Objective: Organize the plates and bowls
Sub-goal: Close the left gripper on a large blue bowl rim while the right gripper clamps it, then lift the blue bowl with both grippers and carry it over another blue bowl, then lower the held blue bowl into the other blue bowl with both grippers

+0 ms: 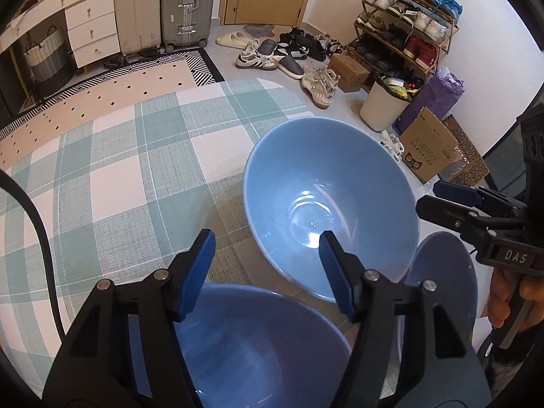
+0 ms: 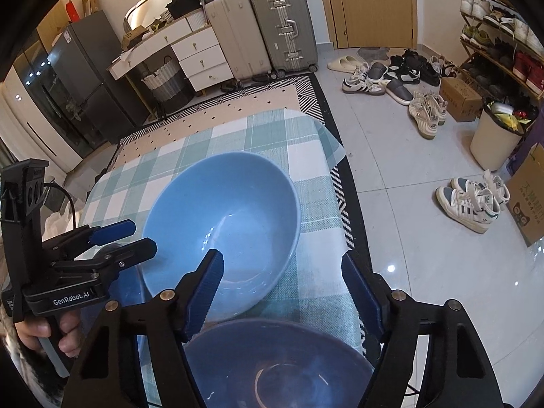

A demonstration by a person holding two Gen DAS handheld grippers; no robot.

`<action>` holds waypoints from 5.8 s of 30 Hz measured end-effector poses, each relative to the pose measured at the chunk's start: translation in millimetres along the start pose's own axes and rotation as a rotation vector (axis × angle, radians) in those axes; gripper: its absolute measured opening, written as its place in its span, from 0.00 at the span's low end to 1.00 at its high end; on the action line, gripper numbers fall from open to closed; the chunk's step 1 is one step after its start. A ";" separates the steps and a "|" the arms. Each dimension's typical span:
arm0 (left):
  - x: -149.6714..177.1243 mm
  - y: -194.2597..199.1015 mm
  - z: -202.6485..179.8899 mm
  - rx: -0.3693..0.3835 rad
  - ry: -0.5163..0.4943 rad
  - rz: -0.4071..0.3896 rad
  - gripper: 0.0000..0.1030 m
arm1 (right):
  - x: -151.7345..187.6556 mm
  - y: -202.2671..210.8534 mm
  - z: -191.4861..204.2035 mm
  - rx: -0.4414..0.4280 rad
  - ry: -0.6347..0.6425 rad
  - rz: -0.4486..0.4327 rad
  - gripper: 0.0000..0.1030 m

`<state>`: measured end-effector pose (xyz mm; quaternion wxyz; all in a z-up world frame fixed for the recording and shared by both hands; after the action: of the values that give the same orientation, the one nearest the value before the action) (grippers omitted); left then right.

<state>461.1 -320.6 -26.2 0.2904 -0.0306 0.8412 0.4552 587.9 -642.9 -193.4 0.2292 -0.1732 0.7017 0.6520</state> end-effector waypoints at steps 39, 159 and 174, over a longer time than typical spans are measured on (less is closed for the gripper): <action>1.5 -24.2 3.3 0.008 -0.003 0.027 0.19 | 2.5 -29.3 12.1 0.048 0.073 0.017 0.20; 154.6 190.0 16.8 -0.104 0.007 -0.157 0.19 | 95.4 103.1 160.2 -0.053 0.193 -0.164 0.20; 160.0 156.6 35.6 -0.141 -0.007 -0.130 0.19 | 101.9 72.5 161.9 -0.002 0.224 -0.144 0.20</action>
<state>295.2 -167.3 -6.6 0.3194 -0.1038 0.8023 0.4935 479.0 -469.6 -195.8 0.1956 -0.2951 0.7078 0.6113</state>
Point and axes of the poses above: each gripper's, at about its wrist camera, not at the fingertips, and y roughly against the way its jaws point, z to its left, x to its underside, the point moved 7 cm from there along -y, roughly the way its jaws point, and after that the axes turned 15 degrees about x, right-handed, at the moved point
